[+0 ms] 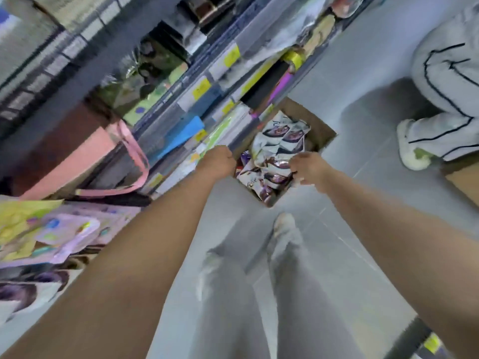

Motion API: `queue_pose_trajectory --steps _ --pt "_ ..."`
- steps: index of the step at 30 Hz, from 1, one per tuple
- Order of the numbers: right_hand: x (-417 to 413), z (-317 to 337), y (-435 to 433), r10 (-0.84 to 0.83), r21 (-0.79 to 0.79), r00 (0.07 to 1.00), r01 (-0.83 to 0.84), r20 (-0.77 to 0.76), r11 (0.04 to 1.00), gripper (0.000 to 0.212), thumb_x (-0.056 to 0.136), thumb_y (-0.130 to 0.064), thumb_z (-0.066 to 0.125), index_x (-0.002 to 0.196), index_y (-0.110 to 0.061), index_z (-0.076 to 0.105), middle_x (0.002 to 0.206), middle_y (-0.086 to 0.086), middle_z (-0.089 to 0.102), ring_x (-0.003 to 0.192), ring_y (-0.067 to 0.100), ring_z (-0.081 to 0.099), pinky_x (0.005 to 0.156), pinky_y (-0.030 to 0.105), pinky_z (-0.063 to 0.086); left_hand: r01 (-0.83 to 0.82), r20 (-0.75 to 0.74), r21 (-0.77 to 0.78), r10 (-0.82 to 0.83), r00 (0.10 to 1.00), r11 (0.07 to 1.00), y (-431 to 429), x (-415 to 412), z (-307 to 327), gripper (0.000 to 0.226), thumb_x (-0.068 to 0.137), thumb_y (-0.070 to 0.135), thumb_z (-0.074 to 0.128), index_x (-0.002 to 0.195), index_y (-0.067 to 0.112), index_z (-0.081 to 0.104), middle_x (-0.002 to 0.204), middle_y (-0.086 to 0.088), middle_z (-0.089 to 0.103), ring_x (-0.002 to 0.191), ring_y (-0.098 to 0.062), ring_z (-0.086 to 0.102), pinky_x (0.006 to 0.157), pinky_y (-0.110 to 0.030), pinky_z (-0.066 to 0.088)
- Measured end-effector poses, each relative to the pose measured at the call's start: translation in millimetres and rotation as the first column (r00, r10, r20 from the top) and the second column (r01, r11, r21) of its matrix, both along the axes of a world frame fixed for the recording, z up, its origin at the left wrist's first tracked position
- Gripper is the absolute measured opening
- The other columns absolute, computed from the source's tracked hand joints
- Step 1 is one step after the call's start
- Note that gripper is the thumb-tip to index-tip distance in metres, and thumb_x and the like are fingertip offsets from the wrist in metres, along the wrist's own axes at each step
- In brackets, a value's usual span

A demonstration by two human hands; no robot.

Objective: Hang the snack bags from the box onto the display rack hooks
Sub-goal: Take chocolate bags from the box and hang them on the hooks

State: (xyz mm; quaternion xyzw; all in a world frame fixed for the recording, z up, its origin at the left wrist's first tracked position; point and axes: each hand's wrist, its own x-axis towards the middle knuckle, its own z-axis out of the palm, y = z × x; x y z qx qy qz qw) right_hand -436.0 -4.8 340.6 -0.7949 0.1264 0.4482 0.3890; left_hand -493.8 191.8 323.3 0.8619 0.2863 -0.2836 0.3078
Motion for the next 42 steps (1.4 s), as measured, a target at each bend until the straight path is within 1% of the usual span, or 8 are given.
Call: queue_pose_trajectory --steps 4,13,16,20,23,31,37,42 --pt "52.5 -58.0 -31.6 -0.103 -0.032 0.993 0.102 -0.058 0.994 0.031 0.093 -0.009 0.047 0.12 0.0 0.056 0.107 0.02 0.059 0.088 0.018 0.049 0.093 0.041 0.048 0.096 -0.094 0.001 -0.095 0.991 0.995 -25.1 55.2 -59.4 0.031 0.091 0.019 0.048 0.115 0.002 0.058 0.124 -0.017 0.056 0.112 -0.032 0.053 0.088 -0.034 0.045" --pt "112.1 -220.2 -54.7 -0.357 -0.049 0.884 0.359 -0.301 0.932 0.033 0.098 -0.011 0.041 0.128 0.001 0.047 0.091 0.008 0.054 0.09 0.022 0.053 0.094 0.039 0.048 0.183 -0.12 0.009 -0.18 0.976 0.983 -49.2 145.4 -226.4 0.035 0.092 0.018 0.047 0.123 0.002 0.051 0.131 -0.018 0.051 0.116 -0.032 0.049 0.086 -0.03 0.04" --pt "136.5 -284.8 -51.9 -0.474 -0.063 0.819 0.481 -0.324 0.875 0.034 0.098 -0.012 0.041 0.13 -0.003 0.044 0.083 0.005 0.052 0.079 0.022 0.058 0.085 0.037 0.051 0.118 -0.078 -0.042 -0.121 0.99 0.992 -60.0 172.3 -288.2 0.041 0.089 0.024 0.054 0.128 0.013 0.052 0.132 -0.013 0.05 0.118 -0.03 0.051 0.095 -0.03 0.043" --pt "164.4 -358.0 -42.7 -0.576 -0.013 0.746 0.608 -0.334 0.794 0.038 0.098 -0.014 0.04 0.135 -0.005 0.039 0.088 0.002 0.048 0.068 0.021 0.059 0.064 0.03 0.055 0.087 -0.072 -0.131 -0.097 0.993 0.988 -76.5 199.3 -363.3 0.039 0.09 0.02 0.057 0.128 0.013 0.051 0.122 -0.01 0.056 0.095 -0.027 0.057 0.072 -0.022 0.043" --pt "180.9 -402.5 -35.3 -0.633 0.014 0.695 0.677 -0.341 0.736 0.035 0.098 -0.014 0.039 0.132 -0.006 0.043 0.088 0.007 0.05 0.064 0.019 0.057 0.054 0.025 0.052 0.2 -0.054 -0.108 -0.206 0.977 0.974 -84.6 209.2 -412.5 0.054 0.09 0.02 0.057 0.14 0.011 0.036 0.133 -0.018 0.047 0.113 -0.032 0.052 0.085 -0.028 0.042" --pt "207.6 -480.5 -21.3 -0.735 0.052 0.513 0.833 -0.443 0.55 0.024 0.093 -0.022 0.048 0.117 -0.018 0.051 0.133 0.007 0.047 0.088 0.022 0.062 0.077 0.032 0.052 0.545 -0.18 0.257 -0.515 0.838 0.798 -96.2 213.8 -481.3 0.071 0.097 0.012 0.04 0.148 0.005 -0.008 0.158 -0.016 -0.005 0.147 -0.03 0.002 0.111 -0.041 0.028" --pt "208.6 -487.2 -13.1 -0.666 0.017 0.64 0.725 -0.383 0.688 0.055 0.082 -0.041 0.066 0.13 -0.017 0.049 0.123 0.004 0.053 0.077 0.015 0.06 0.074 0.028 0.053 0.623 -0.162 0.317 -0.606 0.779 0.716 -84.1 215.9 -474.1 0.066 0.091 -0.008 0.035 0.146 -0.006 -0.002 0.156 -0.022 0.009 0.143 -0.032 0.021 0.101 -0.045 0.041" --pt "192.4 -448.1 -5.3 -0.589 -0.001 0.744 0.62 -0.317 0.784 0.078 0.071 -0.054 0.072 0.13 -0.011 0.044 0.105 0.001 0.054 0.076 0.015 0.053 0.072 0.024 0.049 0.728 -0.101 0.268 -0.733 0.672 0.631 -90.7 199.3 -416.3 0.065 0.092 -0.007 0.03 0.147 -0.003 -0.005 0.157 -0.021 0.003 0.146 -0.028 0.008 0.115 -0.038 0.027"
